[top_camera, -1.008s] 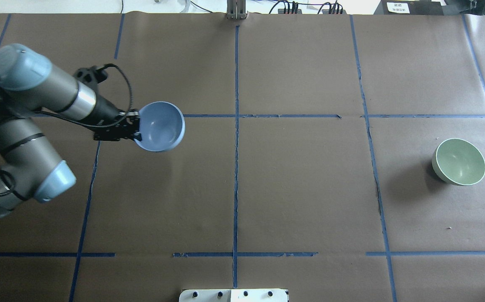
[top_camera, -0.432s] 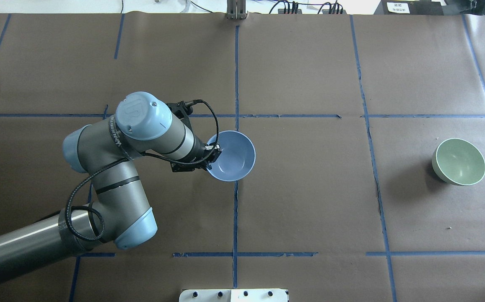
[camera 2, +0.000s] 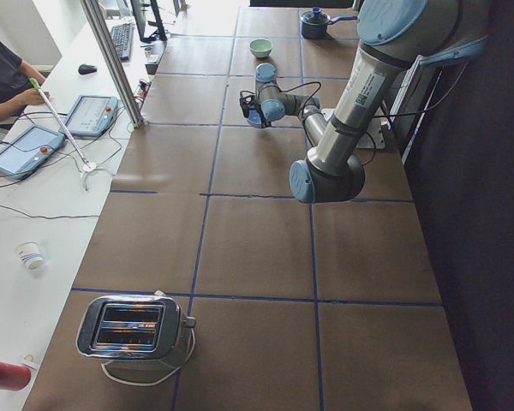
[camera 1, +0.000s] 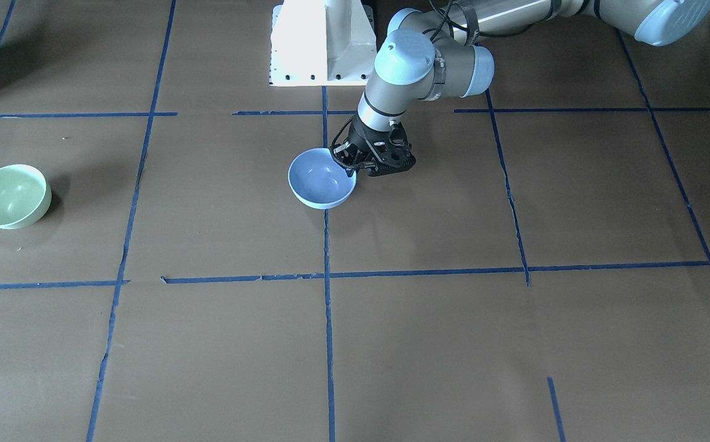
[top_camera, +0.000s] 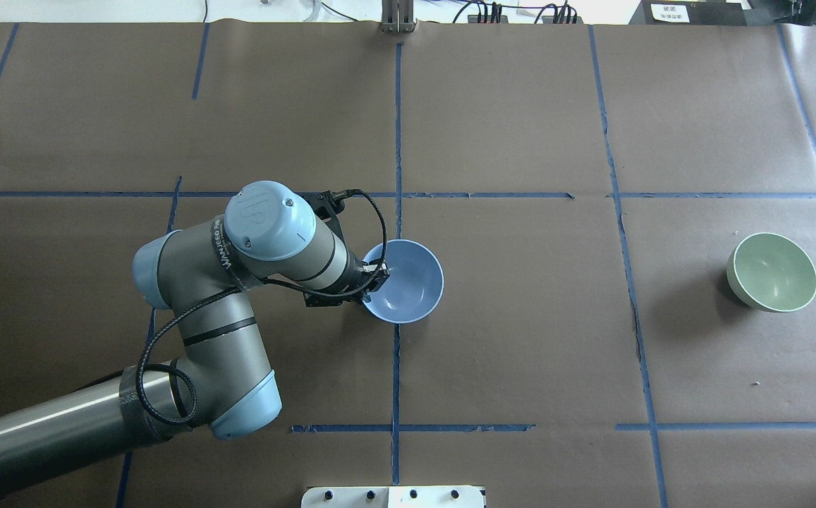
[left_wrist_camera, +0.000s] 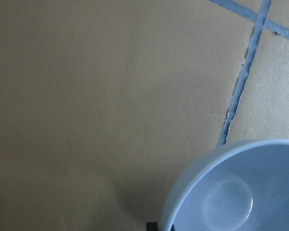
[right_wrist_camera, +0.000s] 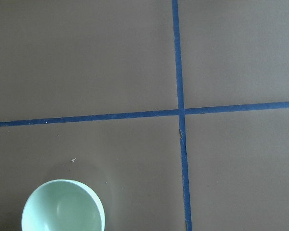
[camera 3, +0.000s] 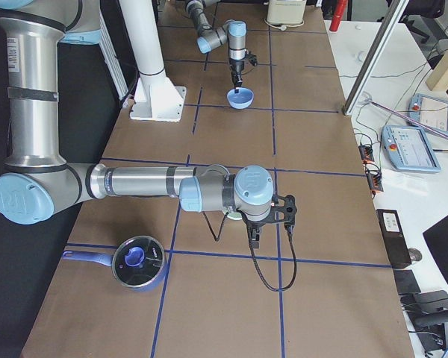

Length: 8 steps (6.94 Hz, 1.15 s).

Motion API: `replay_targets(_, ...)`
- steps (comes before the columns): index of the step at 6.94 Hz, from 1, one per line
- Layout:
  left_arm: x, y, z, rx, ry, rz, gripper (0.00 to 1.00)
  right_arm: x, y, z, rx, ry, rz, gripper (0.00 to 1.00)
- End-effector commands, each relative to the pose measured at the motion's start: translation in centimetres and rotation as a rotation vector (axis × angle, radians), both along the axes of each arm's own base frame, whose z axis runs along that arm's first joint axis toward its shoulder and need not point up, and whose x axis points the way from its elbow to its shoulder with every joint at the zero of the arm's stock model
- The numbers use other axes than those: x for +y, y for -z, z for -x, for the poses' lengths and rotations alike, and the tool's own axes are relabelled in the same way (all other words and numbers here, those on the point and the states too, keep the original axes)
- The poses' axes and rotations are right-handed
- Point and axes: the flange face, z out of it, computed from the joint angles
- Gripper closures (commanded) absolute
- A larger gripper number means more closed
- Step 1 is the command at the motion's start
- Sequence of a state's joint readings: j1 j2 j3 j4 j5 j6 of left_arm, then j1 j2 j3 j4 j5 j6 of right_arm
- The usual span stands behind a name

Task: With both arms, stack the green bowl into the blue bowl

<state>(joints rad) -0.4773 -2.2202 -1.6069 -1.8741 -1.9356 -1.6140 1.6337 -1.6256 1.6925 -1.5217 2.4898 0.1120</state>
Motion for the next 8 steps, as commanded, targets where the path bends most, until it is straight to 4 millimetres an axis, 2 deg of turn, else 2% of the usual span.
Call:
replay_targets(1,-0.7,-0.5,0.4,-0.008,0.008,-0.003,0.00,-0.8,1.0,-0.1,0.003,0.000,-0.022,0.00)
replay_targets(2,-3.5,-0.2,3.1,0.001,0.036,0.015,0.00,-0.8,1.0,-0.1,0.003,0.001,-0.022,0.00)
replay_targets(3,-6.8,-0.3,7.1,0.034,0.020,0.077,0.00,-0.5,0.6,0.0,0.002,-0.008,-0.001,0.00)
replay_targets(4,-9.6,-0.4,12.4,0.079,0.015,0.126,0.00,-0.7,0.8,0.7,0.000,-0.012,0.019,0.00)
replay_targets(5,-10.6,-1.3,17.2,0.110,-0.009,0.109,0.00,-0.9,0.9,2.5,0.002,0.003,0.013,0.00)
replay_targets(6,-9.7,-1.4,21.7,0.105,-0.022,0.060,0.00,-0.9,1.2,5.1,0.009,-0.036,0.022,0.00)
replay_targets(7,-7.4,-0.7,26.2,0.050,-0.058,-0.004,0.00,0.2,0.3,8.9,0.034,-0.066,0.012,0.00)
replay_targets(8,-5.1,0.6,31.1,-0.020,-0.098,-0.066,0.00,0.6,0.4,12.3,0.017,-0.100,0.006,0.00)
